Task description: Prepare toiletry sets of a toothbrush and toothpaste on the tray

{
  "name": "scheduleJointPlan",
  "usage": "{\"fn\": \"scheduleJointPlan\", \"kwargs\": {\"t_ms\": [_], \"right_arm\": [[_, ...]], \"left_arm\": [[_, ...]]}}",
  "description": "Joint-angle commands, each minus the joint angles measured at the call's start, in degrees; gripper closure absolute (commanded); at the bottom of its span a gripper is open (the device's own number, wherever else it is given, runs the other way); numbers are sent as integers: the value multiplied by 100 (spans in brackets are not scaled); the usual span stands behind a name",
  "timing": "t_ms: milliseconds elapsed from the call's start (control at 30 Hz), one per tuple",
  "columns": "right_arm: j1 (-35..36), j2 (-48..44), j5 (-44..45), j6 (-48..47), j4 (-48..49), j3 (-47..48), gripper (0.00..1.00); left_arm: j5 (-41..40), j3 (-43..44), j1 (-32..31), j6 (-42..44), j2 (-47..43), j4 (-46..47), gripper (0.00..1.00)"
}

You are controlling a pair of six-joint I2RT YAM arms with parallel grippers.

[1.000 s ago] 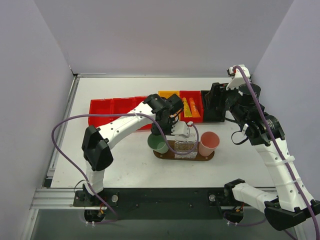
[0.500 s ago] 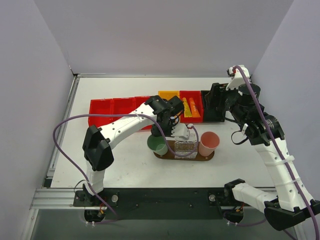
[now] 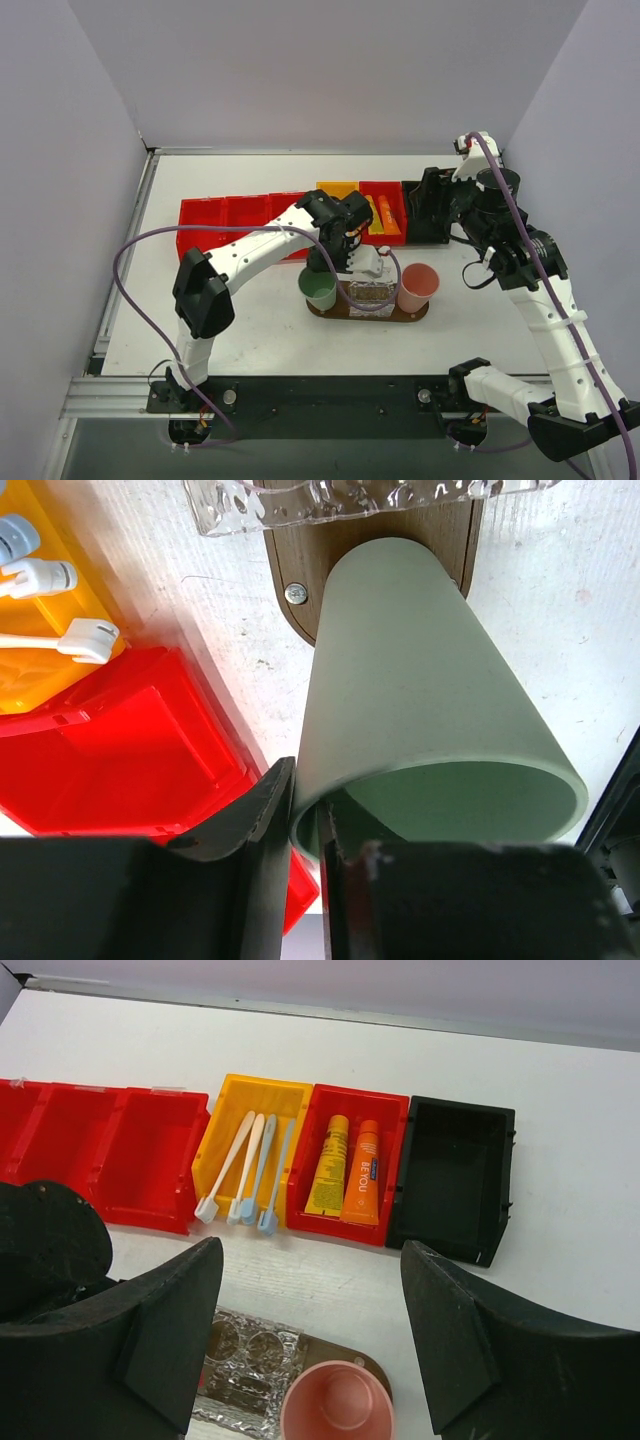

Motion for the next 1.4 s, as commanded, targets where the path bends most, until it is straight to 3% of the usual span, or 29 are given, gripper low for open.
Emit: {"fn": "scheduleJointPlan", "kwargs": {"t_ms": [0, 833, 933, 967, 1100, 1133, 1367], "right_arm": [[-43, -88, -83, 82, 216, -40, 34], [-157, -159, -189, 144, 242, -128, 33], [-184, -150, -198, 152, 251, -145, 33], [-201, -150, -198, 135, 251, -145, 33], [-210, -158, -171, 109, 251, -128, 33], [-210, -158, -145, 100, 251, -128, 34], [-219, -1, -101, -23, 163, -31, 33]], "left_arm": [[54, 233, -40, 55, 129, -1318, 73], [-104, 953, -31, -95, 174, -1318, 59], [-96, 1120, -40, -112, 95, -1327, 51], [-78, 1155, -31, -121, 51, -1327, 39], [1, 1392, -14, -200, -125, -1318, 26], [1, 1454, -5, -235, -178, -1266, 12], [537, 1490, 311, -490, -862, -669, 9]]}}
